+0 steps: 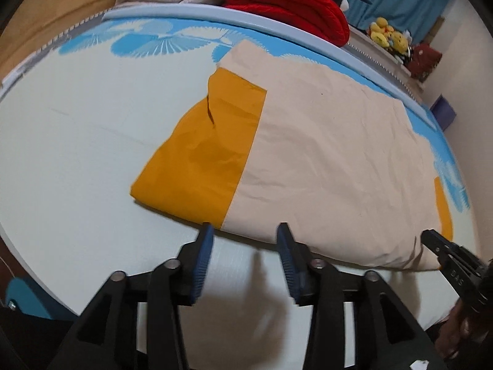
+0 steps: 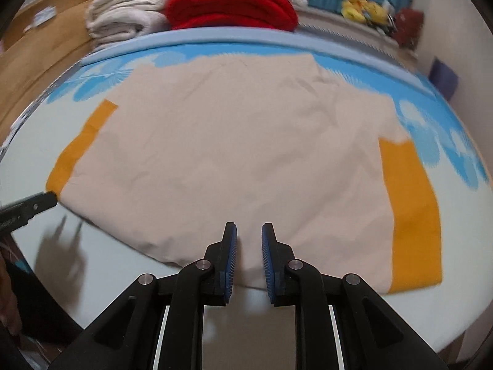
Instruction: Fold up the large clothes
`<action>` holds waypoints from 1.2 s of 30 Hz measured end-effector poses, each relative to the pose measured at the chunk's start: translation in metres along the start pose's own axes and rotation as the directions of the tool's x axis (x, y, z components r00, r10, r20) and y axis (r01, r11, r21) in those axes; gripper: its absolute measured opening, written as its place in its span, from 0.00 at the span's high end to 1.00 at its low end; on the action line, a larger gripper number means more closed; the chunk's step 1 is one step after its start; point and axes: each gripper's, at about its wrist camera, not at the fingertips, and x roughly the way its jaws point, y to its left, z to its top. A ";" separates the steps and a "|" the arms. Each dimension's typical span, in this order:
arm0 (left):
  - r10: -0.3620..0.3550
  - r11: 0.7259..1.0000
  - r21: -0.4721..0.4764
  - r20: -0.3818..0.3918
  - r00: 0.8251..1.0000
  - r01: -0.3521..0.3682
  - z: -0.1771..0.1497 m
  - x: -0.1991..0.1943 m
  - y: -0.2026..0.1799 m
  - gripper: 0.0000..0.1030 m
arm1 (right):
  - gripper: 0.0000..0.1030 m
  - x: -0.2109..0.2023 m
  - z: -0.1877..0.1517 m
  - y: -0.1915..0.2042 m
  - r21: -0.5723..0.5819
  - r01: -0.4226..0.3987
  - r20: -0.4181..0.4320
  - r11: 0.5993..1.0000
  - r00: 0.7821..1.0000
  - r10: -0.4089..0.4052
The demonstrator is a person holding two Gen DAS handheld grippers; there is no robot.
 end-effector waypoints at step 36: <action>-0.370 0.754 -0.543 0.115 0.922 0.370 0.029 0.064 0.050 0.87 | 0.83 0.037 -0.003 -0.007 0.015 -0.064 -0.050 0.998 0.997 0.064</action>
